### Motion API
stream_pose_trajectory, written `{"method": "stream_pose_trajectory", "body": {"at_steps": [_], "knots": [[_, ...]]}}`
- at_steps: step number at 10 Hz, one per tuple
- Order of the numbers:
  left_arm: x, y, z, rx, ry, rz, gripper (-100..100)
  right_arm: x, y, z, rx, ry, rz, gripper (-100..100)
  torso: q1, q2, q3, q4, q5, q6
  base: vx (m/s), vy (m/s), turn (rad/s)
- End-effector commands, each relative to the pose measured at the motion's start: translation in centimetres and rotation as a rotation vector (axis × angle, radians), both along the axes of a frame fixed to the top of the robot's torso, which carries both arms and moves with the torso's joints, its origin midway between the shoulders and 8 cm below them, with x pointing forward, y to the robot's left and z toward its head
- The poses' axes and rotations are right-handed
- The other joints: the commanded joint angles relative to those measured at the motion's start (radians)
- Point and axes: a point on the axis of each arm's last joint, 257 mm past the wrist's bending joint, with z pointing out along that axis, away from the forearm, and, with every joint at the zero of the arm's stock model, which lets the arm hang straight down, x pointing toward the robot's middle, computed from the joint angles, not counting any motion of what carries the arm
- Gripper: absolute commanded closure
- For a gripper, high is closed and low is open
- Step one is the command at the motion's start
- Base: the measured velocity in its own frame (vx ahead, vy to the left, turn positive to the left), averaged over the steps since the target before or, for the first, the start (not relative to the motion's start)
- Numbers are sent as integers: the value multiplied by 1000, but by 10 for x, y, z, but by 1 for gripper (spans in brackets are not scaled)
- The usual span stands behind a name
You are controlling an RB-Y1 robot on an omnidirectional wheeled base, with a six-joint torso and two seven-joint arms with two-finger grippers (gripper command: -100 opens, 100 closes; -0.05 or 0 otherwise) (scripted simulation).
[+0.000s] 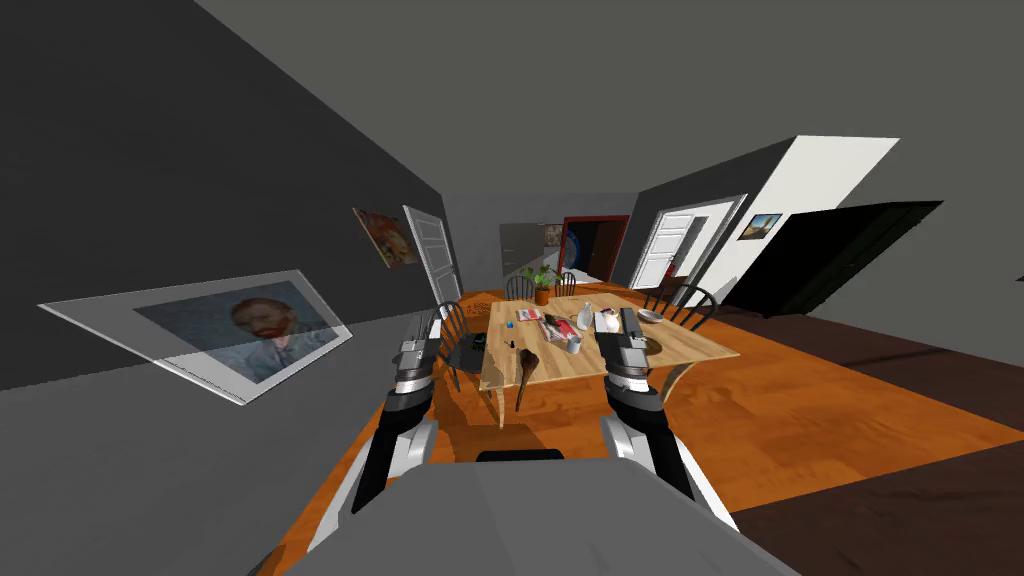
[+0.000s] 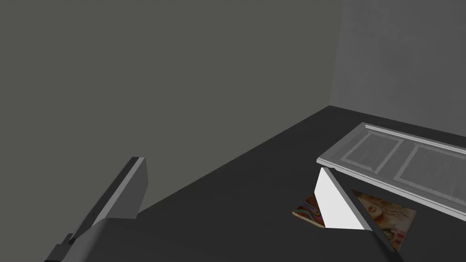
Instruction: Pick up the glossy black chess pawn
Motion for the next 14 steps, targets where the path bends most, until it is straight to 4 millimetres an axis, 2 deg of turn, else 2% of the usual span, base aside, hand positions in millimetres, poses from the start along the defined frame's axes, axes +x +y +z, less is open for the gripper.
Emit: {"method": "stream_pose_trajectory", "body": {"at_steps": [1, 4, 6, 7, 11, 12, 13, 14], "knots": [[6, 4, -12, 35, 34, 8, -100, 0, 0, 0, 0, 0, 0, 0, 0, 0, 0, 0, 0, 0, -2, -24, -94], [19, 20, -39, 90, 106, 41, -100, 0, 0, 0, 0, 0, 0, 0, -3, 0, 0, 0, -1, 0, 6, -52, -153], [28, 38, -62, 127, 169, 79, -100, 0, 0, 0, 0, 0, 0, 0, -4, -1, 0, 0, -1, 0, 13, -69, -213], [28, 38, -62, 127, 169, 79, -100, 0, 0, 0, 0, 0, 0, 0, -4, -1, -1, 0, -1, 0, 10, -43, -50], [42, 90, -117, 195, 316, 186, -100, 0, 0, 0, 0, 0, 0, 0, -5, -1, -1, 0, -1, 0, 18, -73, -235], [43, 105, -126, 212, 344, 216, -100, 0, 0, 0, 0, 0, 0, 0, -6, -1, -1, 0, -1, 0, 40, -95, -252], [44, 107, -132, 209, 357, 218, -100, 0, 0, 0, 0, 0, 0, 0, -6, -2, -1, 0, -1, 0, 20, -62, -68], [44, 124, -146, 223, 396, 251, -100, 0, 0, 0, 0, 0, 0, 0, -4, -1, -1, 0, -1, 0, 11, -56, -181]]}}
